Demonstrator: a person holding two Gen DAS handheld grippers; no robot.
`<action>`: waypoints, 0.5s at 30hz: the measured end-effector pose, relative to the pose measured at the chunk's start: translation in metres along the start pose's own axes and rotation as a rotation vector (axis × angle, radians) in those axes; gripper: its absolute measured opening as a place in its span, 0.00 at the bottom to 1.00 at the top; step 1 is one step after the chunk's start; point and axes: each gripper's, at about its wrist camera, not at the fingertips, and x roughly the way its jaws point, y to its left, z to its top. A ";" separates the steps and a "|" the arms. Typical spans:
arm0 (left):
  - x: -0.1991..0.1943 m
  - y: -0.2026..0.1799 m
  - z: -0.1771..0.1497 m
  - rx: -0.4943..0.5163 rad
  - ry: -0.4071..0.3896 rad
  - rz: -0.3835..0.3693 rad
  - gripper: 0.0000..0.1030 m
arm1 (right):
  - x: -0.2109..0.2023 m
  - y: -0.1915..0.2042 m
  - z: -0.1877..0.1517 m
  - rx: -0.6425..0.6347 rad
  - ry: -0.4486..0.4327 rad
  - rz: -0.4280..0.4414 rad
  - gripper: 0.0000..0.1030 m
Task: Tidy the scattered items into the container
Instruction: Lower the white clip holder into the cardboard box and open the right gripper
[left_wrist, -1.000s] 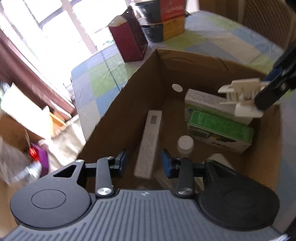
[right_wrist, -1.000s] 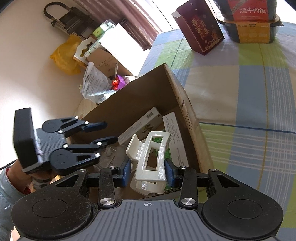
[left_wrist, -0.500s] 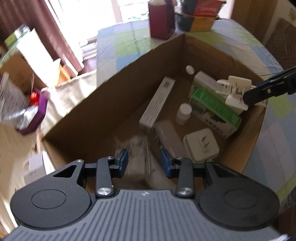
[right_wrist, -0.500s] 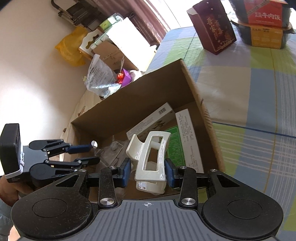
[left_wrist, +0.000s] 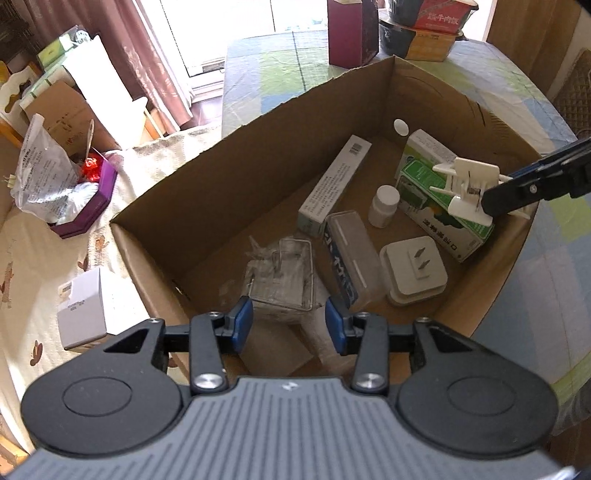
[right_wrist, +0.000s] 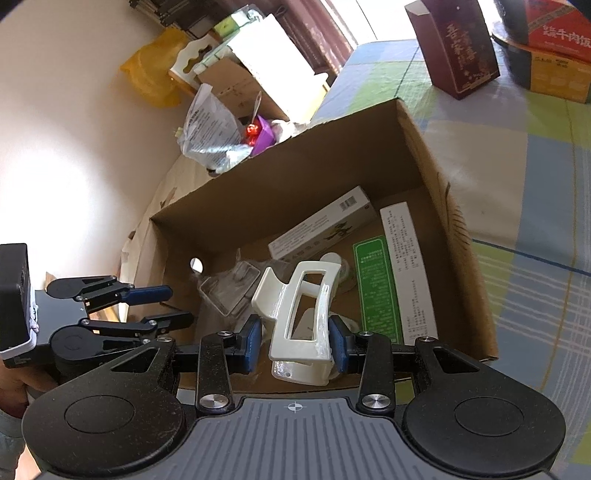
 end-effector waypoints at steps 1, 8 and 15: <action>0.000 0.000 -0.001 0.000 -0.001 0.001 0.37 | 0.002 0.000 0.000 -0.003 0.005 0.000 0.40; 0.002 0.004 -0.004 -0.004 0.002 0.006 0.38 | 0.017 -0.001 0.004 -0.009 0.047 -0.003 0.40; 0.002 0.005 -0.008 -0.012 0.000 -0.010 0.38 | 0.032 0.000 0.005 -0.077 0.103 -0.066 0.40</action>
